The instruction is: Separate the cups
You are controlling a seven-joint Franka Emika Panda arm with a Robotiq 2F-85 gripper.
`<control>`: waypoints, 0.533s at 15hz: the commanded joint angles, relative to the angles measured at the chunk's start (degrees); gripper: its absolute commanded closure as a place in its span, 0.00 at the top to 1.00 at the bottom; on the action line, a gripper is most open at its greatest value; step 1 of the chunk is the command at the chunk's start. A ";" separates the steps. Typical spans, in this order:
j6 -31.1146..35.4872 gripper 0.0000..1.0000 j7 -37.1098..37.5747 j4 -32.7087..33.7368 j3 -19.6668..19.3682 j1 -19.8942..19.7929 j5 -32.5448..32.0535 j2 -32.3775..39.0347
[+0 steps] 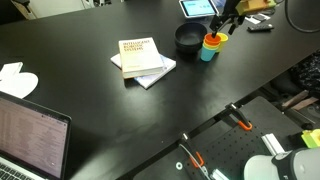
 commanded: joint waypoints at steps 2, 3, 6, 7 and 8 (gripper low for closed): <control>2.22 1.00 1.36 -0.72 -0.24 0.61 -1.21 0.41; 2.37 1.00 1.21 -0.71 -0.18 0.58 -1.17 0.65; 2.76 0.74 0.94 -0.57 -0.05 0.46 -1.06 1.22; 2.98 0.73 1.05 -0.63 -0.06 0.51 -1.11 1.28; 3.10 0.70 0.99 -0.63 0.03 0.47 -1.02 1.33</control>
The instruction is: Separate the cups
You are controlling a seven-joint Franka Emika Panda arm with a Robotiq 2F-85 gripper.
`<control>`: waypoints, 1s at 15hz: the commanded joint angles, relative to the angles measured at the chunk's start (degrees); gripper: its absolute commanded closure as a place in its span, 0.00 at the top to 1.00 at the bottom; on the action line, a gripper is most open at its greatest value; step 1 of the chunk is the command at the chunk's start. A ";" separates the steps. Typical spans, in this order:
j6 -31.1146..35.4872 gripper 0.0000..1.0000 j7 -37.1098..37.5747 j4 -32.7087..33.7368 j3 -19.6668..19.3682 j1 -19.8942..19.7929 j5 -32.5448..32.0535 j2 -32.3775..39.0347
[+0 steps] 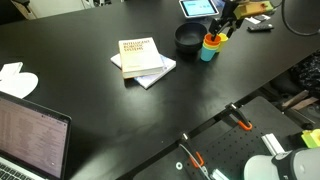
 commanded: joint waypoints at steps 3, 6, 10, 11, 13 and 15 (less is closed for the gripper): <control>2.12 0.45 1.07 -0.53 -0.03 0.37 -1.19 0.09; 2.36 0.23 1.08 -0.81 -0.04 0.41 -1.26 -0.31; 2.15 0.06 1.77 -0.53 -0.35 0.59 -1.86 -0.05; 1.88 0.05 1.89 -0.46 -0.34 0.58 -1.90 -0.04; 0.72 0.08 2.22 -0.02 -0.24 0.45 -1.40 -0.11; 0.00 0.10 3.04 0.32 -0.66 0.66 -1.88 -0.14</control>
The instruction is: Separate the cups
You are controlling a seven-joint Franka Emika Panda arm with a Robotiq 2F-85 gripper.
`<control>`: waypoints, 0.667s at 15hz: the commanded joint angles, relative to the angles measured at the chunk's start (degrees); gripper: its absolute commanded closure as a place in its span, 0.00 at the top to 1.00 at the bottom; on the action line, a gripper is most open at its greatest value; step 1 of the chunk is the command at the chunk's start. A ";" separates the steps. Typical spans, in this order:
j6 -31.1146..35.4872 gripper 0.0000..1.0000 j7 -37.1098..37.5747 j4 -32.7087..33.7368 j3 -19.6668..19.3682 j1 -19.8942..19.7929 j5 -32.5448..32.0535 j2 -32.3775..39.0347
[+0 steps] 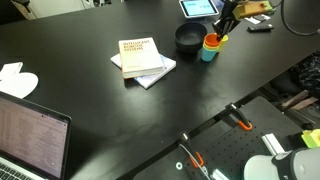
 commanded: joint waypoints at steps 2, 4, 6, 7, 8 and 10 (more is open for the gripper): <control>-2.58 0.09 2.68 0.64 -1.00 0.56 -1.68 -0.32; -5.02 0.08 3.09 1.17 -1.36 0.63 -2.25 -0.53; -7.47 0.07 2.73 1.57 -1.39 0.47 -2.39 -1.26; -8.67 0.07 2.33 1.88 -1.22 0.25 -1.98 -1.70; -9.63 0.08 2.27 2.24 -1.18 0.18 -1.72 -1.96; -10.56 0.08 2.26 2.61 -1.35 0.32 -2.04 -2.53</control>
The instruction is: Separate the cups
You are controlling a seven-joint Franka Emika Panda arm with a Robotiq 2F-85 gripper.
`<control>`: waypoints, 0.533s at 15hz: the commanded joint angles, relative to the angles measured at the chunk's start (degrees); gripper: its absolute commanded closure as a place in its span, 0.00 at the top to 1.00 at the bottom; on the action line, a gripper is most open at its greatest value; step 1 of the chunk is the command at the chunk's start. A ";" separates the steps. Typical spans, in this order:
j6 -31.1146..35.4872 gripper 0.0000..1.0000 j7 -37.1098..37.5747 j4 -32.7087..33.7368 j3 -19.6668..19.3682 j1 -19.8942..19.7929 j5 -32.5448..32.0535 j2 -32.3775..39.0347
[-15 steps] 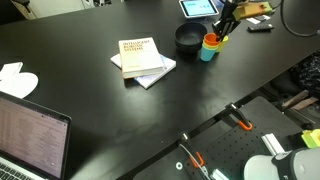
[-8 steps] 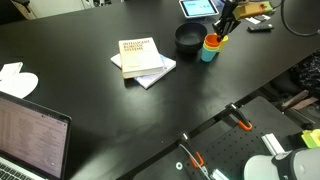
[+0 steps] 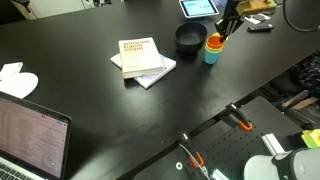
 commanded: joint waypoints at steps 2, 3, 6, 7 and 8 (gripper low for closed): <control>-3.60 0.07 0.34 1.02 -0.45 0.21 -0.81 -2.59; -3.90 0.07 0.27 1.17 -0.43 0.18 -0.66 -2.71; -4.86 0.08 0.45 1.72 -0.44 0.25 -0.64 -2.14; -5.14 0.08 0.47 1.83 -0.42 0.30 -0.69 -1.82; -5.21 0.08 0.28 1.77 -0.29 0.27 -0.49 -1.67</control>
